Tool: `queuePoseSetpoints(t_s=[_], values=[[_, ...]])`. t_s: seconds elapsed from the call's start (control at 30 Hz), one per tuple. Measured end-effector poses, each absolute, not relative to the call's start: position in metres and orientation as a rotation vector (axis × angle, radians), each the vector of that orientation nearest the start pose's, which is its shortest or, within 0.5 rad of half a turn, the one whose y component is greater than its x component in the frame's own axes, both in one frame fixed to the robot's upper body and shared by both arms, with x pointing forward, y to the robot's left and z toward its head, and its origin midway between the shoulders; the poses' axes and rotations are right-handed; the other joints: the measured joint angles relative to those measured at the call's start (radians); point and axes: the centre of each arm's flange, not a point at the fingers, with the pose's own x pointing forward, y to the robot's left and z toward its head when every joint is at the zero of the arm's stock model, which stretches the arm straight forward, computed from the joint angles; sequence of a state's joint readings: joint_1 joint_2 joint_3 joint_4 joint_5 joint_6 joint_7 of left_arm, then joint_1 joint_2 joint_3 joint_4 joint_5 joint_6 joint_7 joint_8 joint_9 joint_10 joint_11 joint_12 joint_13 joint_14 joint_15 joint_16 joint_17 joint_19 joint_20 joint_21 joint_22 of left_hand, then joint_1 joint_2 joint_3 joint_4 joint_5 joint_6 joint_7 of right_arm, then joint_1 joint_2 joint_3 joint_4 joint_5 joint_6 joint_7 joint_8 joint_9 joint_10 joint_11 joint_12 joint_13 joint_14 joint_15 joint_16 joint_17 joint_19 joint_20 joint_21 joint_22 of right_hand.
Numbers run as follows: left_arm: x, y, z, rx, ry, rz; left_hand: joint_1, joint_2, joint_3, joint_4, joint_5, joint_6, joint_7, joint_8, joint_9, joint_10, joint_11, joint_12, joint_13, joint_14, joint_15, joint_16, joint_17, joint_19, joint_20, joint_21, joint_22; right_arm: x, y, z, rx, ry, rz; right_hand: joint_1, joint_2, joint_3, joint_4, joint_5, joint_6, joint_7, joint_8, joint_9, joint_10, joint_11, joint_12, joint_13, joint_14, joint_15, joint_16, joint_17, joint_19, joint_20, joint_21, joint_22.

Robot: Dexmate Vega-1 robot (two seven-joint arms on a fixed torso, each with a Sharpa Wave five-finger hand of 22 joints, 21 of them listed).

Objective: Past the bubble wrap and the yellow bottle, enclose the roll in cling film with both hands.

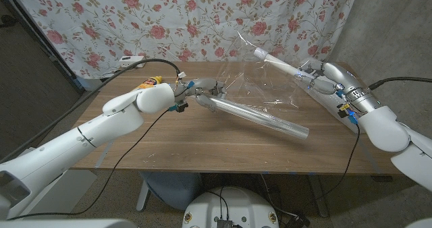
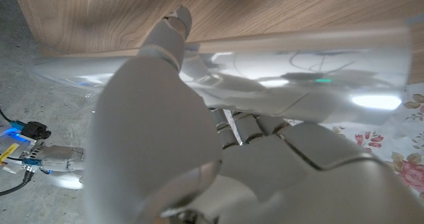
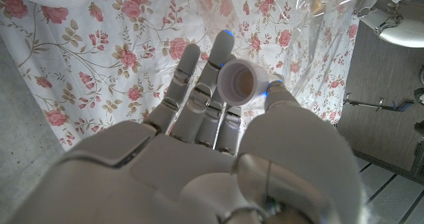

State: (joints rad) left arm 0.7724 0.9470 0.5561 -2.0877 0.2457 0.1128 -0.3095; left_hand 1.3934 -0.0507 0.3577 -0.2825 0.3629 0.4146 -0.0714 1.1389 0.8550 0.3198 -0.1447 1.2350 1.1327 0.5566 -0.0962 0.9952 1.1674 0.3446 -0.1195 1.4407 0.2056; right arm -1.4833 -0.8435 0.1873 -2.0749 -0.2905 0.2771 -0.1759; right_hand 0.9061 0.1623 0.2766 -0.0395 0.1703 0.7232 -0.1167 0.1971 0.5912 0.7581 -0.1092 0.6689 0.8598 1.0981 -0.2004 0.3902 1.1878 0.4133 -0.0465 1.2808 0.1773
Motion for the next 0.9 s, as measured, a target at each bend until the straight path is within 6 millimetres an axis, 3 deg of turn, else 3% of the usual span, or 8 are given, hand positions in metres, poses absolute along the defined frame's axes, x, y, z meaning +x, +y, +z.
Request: queuePoseSetpoints(t_s=[0.3,0.33,0.9], values=[[0.518,0.165,0.048,1.387,-0.684,-0.452,0.000,0.000,0.000,0.000,0.000,0.000,0.000,0.001,-0.001,0.000,0.000,0.000,0.000,0.000,0.000,0.000,-0.001,0.000,0.000,0.000,-0.001,0.430,-0.320,0.028,-1.095,-1.012,-0.027,0.000,0.000,0.000,0.000,-0.001,0.000,0.000,-0.001,0.000,0.000,0.000,-0.001,0.000,0.000,0.000,0.000,0.000,-0.005,0.005,0.000,0.000],[0.525,0.172,0.051,1.384,-0.663,-0.395,0.000,0.000,0.000,0.000,0.000,0.000,0.000,0.001,-0.001,0.000,0.000,0.000,0.000,0.000,0.000,0.000,-0.001,0.000,0.000,0.000,-0.001,0.433,-0.338,0.022,-1.063,-0.985,-0.074,0.000,0.000,0.000,0.000,-0.001,0.000,0.000,-0.001,0.000,0.000,0.000,-0.001,0.000,0.000,0.000,0.000,0.000,-0.005,0.005,0.000,0.000],[0.536,0.163,0.051,1.377,-0.665,-0.384,0.000,0.000,0.004,-0.004,0.000,-0.001,0.000,0.002,-0.008,0.004,-0.004,0.004,0.000,-0.005,0.005,0.001,0.002,0.000,0.000,0.004,-0.001,0.423,-0.325,0.018,-1.069,-1.020,0.032,-0.004,0.004,0.000,0.000,0.004,-0.002,-0.002,-0.003,-0.001,0.001,0.001,-0.005,-0.001,-0.001,-0.001,0.005,0.000,-0.005,0.005,0.000,0.000]])
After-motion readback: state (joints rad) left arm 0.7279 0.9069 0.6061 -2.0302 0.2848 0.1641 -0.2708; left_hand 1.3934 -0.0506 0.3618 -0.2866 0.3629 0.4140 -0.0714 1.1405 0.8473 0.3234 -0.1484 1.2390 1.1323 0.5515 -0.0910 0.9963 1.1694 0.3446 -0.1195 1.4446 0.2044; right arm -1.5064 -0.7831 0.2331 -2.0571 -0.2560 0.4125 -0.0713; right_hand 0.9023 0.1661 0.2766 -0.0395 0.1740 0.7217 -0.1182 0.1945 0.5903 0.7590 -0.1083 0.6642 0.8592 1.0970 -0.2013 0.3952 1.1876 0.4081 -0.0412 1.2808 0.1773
